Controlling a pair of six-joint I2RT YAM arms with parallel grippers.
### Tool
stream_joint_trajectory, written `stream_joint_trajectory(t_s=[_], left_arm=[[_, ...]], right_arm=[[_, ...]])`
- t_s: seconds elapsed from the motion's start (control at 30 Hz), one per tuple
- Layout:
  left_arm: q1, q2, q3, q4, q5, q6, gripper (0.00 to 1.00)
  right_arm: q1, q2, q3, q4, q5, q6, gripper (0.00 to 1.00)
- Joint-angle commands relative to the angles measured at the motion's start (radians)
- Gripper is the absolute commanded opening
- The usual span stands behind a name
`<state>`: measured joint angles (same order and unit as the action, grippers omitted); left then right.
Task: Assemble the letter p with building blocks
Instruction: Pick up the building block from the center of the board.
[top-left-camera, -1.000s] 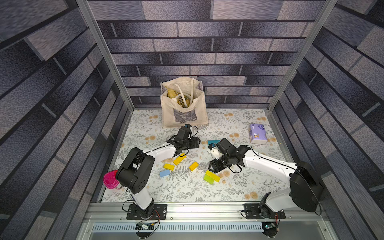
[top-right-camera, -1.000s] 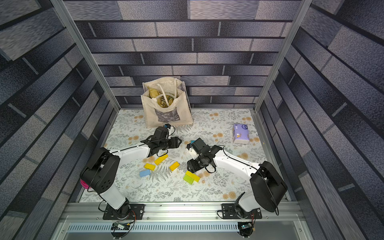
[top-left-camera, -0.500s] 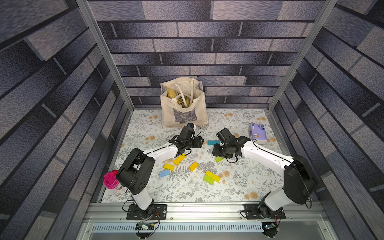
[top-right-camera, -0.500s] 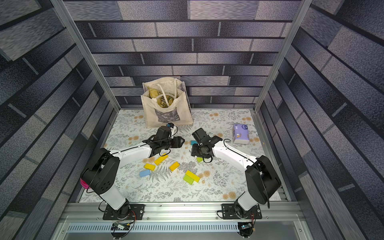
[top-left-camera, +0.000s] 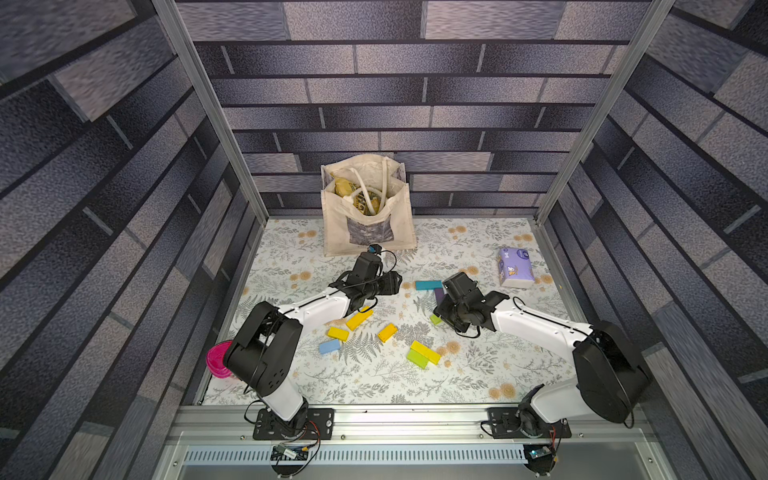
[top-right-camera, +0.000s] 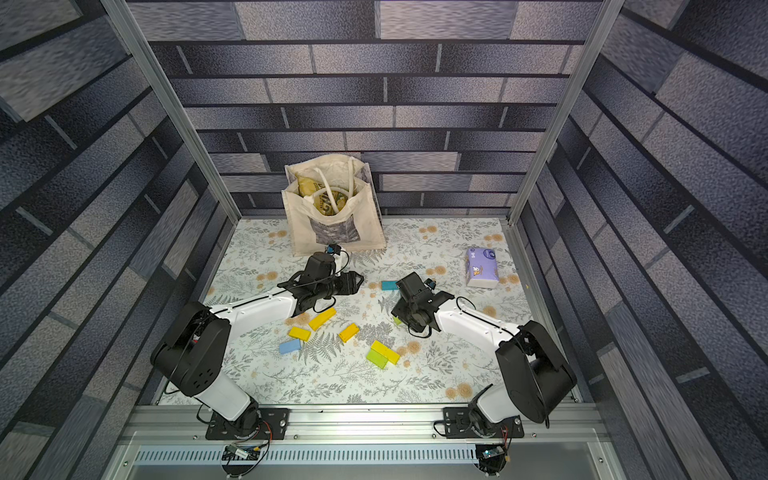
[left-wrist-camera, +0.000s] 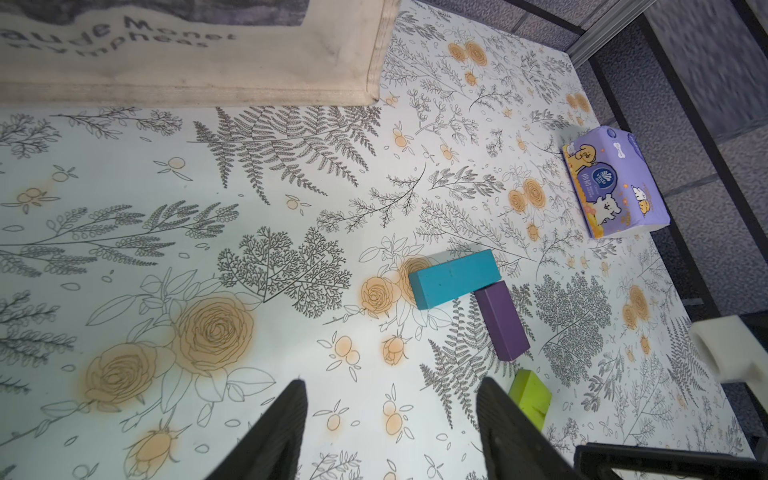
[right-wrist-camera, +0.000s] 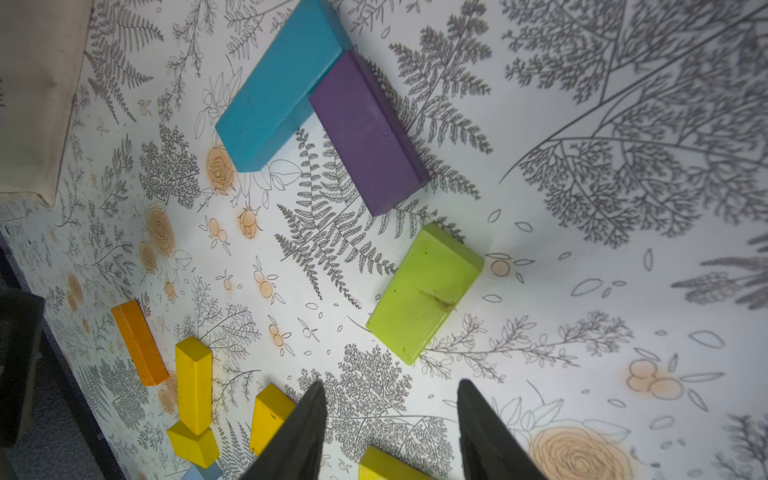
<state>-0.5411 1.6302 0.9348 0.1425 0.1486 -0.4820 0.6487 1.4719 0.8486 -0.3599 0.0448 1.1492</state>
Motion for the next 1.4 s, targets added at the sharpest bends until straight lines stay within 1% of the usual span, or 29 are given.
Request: stream_joint_trajectory(t_s=[0.0, 0.2, 0.33, 0.5, 0.7, 0.93, 1.17, 1.37], left_arm=[[0.008, -0.044, -0.017, 0.003, -0.021, 0.015, 0.67], [0.017, -0.054, -0.031, 0.008, -0.03, 0.011, 0.67], [0.02, -0.048, -0.03, 0.009, -0.029, 0.01, 0.67], [0.028, -0.038, -0.022, 0.01, -0.022, 0.012, 0.67], [0.038, -0.03, -0.016, 0.009, -0.014, 0.013, 0.67], [0.041, -0.022, -0.016, 0.019, -0.01, 0.01, 0.67], [0.046, -0.024, -0.039, 0.035, -0.012, 0.003, 0.67], [0.047, -0.026, -0.045, 0.04, -0.012, 0.003, 0.68]], right_arm=[[-0.009, 0.044, 0.055, -0.002, 0.026, 0.021, 0.55], [-0.03, 0.127, 0.087, -0.016, -0.044, 0.081, 0.56], [-0.037, 0.143, 0.093, -0.036, -0.045, 0.127, 0.56], [-0.04, 0.176, 0.137, -0.071, -0.052, 0.121, 0.57], [-0.045, 0.214, 0.146, -0.101, -0.066, 0.162, 0.56], [-0.047, 0.211, 0.131, -0.098, -0.058, 0.213, 0.56], [-0.046, 0.173, 0.145, -0.141, -0.016, 0.184, 0.56], [-0.046, 0.18, 0.157, -0.154, -0.037, 0.174, 0.57]])
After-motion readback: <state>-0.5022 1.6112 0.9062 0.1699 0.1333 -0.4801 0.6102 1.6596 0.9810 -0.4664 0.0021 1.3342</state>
